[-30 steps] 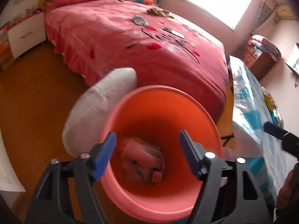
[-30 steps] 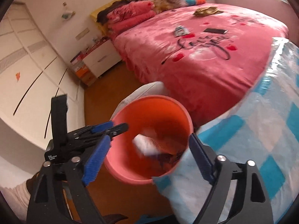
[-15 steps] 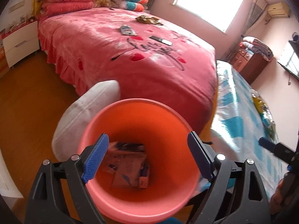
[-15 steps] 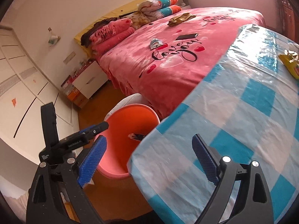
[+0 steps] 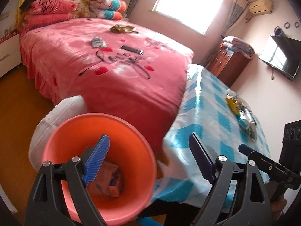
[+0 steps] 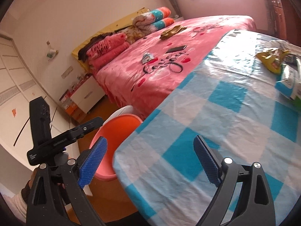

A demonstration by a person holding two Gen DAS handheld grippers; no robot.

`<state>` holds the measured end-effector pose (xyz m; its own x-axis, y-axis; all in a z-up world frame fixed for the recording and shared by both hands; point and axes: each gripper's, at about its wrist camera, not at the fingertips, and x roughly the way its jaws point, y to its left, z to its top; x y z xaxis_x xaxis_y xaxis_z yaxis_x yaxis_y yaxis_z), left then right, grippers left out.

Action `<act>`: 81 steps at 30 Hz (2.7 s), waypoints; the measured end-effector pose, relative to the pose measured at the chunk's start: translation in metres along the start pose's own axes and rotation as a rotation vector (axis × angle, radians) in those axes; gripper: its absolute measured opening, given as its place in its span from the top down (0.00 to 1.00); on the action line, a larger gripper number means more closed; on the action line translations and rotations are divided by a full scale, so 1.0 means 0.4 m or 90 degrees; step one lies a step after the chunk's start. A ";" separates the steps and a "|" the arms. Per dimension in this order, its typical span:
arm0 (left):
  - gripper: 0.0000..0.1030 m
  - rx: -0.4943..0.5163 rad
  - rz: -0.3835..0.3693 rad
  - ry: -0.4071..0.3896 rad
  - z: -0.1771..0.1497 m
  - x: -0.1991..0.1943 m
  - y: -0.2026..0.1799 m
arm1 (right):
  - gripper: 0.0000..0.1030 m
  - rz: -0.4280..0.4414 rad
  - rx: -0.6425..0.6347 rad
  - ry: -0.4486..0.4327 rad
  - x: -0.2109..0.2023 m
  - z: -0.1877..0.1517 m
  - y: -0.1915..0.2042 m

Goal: Collect trash
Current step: 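Move both open tools back toward the remaining trash on the table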

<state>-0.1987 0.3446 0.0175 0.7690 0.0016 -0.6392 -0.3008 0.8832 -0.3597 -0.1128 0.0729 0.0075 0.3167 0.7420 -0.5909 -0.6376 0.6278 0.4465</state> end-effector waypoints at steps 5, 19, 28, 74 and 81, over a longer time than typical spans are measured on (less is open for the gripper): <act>0.14 0.017 -0.018 -0.044 -0.002 -0.011 -0.056 | 0.07 -0.009 0.017 -0.055 -0.061 -0.001 -0.056; 0.14 0.158 0.025 -0.010 -0.011 0.028 -0.241 | 0.05 0.002 0.064 -0.129 -0.162 -0.004 -0.172; 0.14 0.197 0.030 0.045 -0.043 0.079 -0.311 | 0.05 0.016 0.105 -0.148 -0.207 -0.015 -0.251; 0.16 0.258 -0.035 0.133 0.349 0.688 -1.058 | 0.05 0.024 0.310 -0.235 -0.433 -0.061 -0.601; 0.31 0.230 0.041 0.194 0.379 0.871 -1.104 | 0.05 0.008 0.342 -0.270 -0.461 -0.072 -0.638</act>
<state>0.2874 0.0263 0.0566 0.5381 -0.0281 -0.8424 -0.0856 0.9924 -0.0878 -0.0287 -0.2309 -0.0168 0.6285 0.7097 -0.3184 -0.2403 0.5664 0.7883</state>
